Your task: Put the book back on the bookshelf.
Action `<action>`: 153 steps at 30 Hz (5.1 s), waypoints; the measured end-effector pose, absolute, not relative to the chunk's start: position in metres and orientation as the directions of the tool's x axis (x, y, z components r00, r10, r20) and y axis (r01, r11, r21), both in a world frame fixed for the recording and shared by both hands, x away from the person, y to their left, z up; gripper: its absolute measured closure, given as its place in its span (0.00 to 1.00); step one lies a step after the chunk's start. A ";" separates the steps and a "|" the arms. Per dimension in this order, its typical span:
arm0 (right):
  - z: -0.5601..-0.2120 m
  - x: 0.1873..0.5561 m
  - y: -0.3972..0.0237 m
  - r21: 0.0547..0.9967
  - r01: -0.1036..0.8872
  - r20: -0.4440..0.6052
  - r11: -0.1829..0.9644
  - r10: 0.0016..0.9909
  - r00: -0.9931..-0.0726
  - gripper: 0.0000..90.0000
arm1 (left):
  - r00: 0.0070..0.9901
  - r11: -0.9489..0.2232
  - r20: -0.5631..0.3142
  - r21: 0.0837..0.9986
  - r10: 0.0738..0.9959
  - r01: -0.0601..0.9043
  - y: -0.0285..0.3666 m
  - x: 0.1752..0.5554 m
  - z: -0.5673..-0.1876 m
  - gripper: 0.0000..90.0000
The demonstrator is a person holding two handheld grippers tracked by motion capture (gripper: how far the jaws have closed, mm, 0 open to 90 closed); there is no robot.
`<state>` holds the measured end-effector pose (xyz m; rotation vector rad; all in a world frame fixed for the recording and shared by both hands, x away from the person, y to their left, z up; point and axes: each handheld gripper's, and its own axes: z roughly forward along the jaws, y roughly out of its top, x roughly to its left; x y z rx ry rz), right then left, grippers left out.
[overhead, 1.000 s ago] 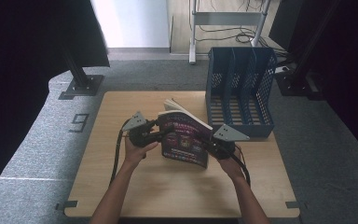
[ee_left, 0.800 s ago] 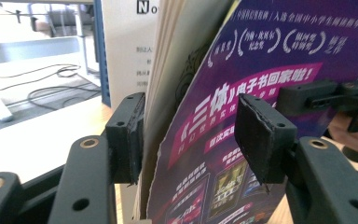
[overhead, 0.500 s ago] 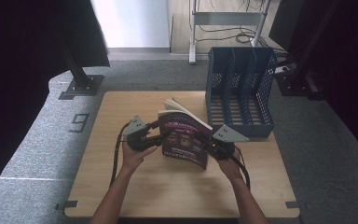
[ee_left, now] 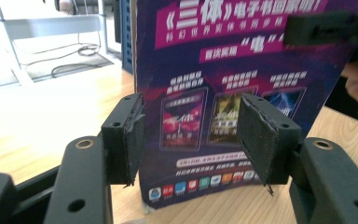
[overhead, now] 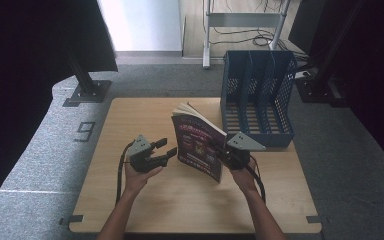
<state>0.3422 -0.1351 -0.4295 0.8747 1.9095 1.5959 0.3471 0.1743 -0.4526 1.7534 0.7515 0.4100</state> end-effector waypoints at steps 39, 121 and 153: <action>-0.398 0.338 -0.139 0.996 0.091 0.055 0.000 0.798 -0.601 0.91 | 0.740 -0.135 -0.137 0.946 0.659 0.295 0.184 0.339 -0.451 0.47; -0.333 0.337 -0.222 0.993 -0.023 0.097 -0.117 0.901 -0.423 0.91 | 0.741 -0.140 -0.161 0.935 0.652 0.327 0.183 0.341 -0.457 0.47; -0.337 0.362 -0.240 0.992 0.001 0.118 -0.125 0.936 -0.330 0.91 | 0.740 -0.139 -0.165 0.933 0.653 0.331 0.184 0.342 -0.456 0.47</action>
